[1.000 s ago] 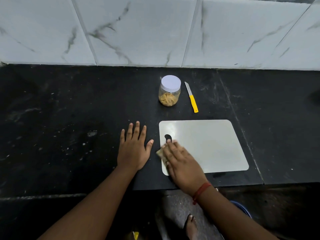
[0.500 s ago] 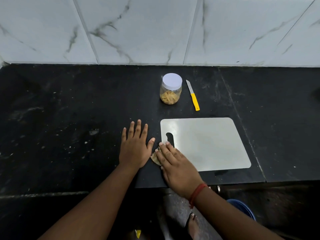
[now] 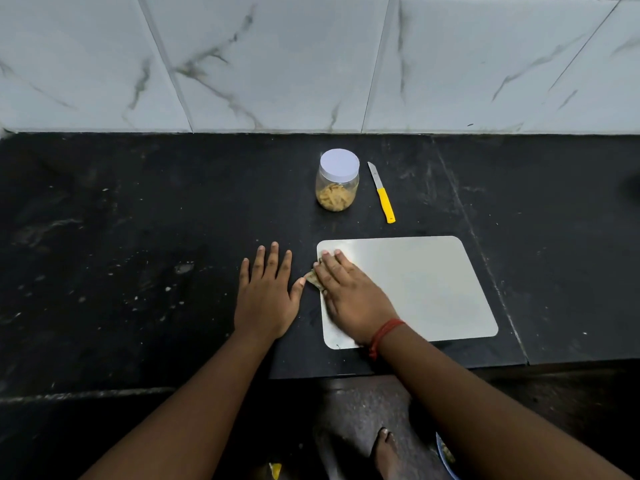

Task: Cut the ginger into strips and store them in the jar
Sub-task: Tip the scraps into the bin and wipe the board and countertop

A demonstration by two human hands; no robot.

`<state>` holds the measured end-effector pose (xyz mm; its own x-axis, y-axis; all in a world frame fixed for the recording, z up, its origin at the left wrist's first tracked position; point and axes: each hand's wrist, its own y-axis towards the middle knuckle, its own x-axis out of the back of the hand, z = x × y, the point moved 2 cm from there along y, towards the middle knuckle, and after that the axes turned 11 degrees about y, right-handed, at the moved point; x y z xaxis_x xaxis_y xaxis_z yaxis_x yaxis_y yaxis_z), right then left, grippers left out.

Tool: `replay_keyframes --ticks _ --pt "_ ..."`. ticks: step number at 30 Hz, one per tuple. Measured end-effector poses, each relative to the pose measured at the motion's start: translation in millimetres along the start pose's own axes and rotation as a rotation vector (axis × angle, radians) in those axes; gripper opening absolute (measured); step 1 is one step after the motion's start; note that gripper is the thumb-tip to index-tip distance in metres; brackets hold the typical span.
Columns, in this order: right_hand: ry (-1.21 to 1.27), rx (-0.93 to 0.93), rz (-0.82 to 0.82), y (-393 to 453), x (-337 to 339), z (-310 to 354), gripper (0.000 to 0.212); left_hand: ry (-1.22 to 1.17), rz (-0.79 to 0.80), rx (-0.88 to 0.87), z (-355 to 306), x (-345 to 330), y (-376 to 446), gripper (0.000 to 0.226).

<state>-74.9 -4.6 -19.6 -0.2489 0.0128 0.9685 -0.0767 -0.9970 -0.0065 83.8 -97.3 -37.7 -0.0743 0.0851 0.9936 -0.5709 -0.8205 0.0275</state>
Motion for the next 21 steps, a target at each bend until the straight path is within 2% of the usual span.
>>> replay_keyframes --ticks 3,4,7,8,10,11,12,14,15,16,18,19,20,21 --pt "0.118 -0.372 -0.176 -3 13 -28 0.055 0.002 -0.003 0.004 -1 1 1 0.072" --pt "0.109 -0.394 -0.168 -4 14 -25 0.055 0.001 0.000 0.003 -1 2 1 0.072" --pt "0.043 -0.054 -0.019 -11 4 -8 0.056 -0.001 -0.002 0.000 -1 1 0 0.071" --pt "0.086 -0.115 -0.037 -12 10 -16 0.055 -0.005 -0.005 -0.001 -1 1 1 0.071" --pt "0.145 -0.424 -0.219 -11 22 -43 0.052 -0.011 -0.007 0.001 -1 2 1 0.071" --pt "0.123 -0.499 -0.258 -11 27 -44 0.052 -0.011 -0.004 0.003 0 2 1 0.071" --pt "0.117 -0.435 -0.213 -10 28 -37 0.052 -0.013 -0.002 0.004 0 1 1 0.071" --pt "0.011 -0.077 -0.083 -14 20 -24 0.052 -0.021 -0.006 -0.001 0 1 0 0.072" --pt "0.005 -0.036 -0.054 -18 22 -32 0.052 -0.022 -0.009 -0.003 0 0 1 0.072" --pt "0.062 -0.157 -0.074 -19 26 -47 0.052 -0.023 -0.014 -0.002 0 0 1 0.072" --pt "0.083 -0.485 -0.237 -26 30 -73 0.056 -0.025 -0.025 0.004 1 0 3 0.072" --pt "0.045 -0.521 -0.252 -31 29 -70 0.058 -0.025 -0.024 0.005 1 0 3 0.072" --pt "0.012 -0.409 -0.187 -35 26 -53 0.057 -0.022 -0.020 0.005 1 0 3 0.072" --pt "-0.028 -0.215 -0.124 -41 15 -37 0.056 -0.018 -0.016 0.003 1 0 2 0.073"
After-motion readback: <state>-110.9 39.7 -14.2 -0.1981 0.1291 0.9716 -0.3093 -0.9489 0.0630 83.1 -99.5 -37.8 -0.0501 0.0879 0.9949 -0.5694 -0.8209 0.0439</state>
